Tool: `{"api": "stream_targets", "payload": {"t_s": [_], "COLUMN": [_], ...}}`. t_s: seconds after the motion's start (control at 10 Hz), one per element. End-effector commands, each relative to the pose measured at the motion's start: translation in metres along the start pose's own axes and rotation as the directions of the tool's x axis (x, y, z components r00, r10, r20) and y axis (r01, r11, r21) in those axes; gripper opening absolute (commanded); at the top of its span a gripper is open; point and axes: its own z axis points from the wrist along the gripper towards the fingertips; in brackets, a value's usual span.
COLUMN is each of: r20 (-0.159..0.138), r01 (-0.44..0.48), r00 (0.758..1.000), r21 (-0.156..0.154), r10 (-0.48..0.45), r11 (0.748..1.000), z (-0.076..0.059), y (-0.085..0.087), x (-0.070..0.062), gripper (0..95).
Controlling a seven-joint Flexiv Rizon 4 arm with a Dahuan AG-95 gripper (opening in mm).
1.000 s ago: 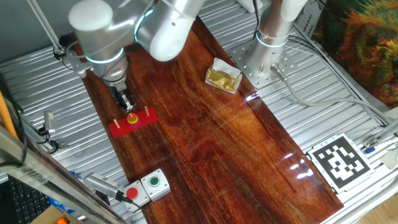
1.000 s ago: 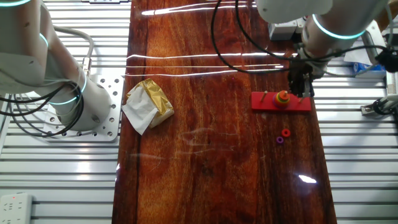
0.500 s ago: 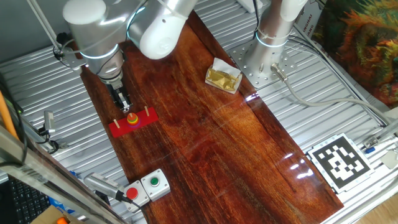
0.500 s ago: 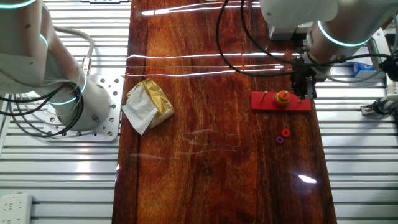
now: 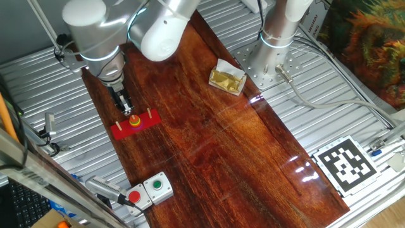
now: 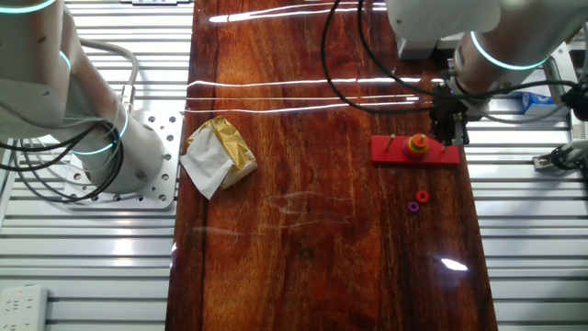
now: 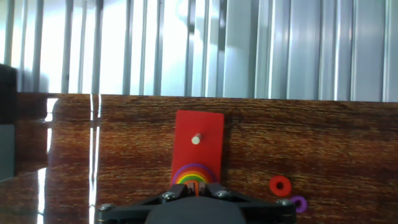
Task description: Take out one Hanoi block and throw it aside
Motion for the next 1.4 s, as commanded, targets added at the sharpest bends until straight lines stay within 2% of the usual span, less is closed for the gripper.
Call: {"api": "stream_targets", "payload": {"t_s": [0.1,0.3,0.5,0.8,1.4], "r20": [0.000,-0.018,-0.025,-0.025,-0.009], "r01": [-0.016,-0.070,-0.072,-0.070,-0.077], "r00": [1.000,0.997,0.997,0.997,0.997], "r21": [-0.031,-0.027,-0.014,0.015,0.017], "r10": [0.016,0.070,0.071,0.070,0.077], "r11": [0.999,0.997,0.997,0.997,0.997], "z": [0.001,0.003,0.004,0.010,0.021], "y": [0.003,0.008,0.010,0.009,0.007], "x": [0.000,0.001,0.002,0.006,0.013], "gripper": [38.0,38.0,38.0,38.0,38.0]}}
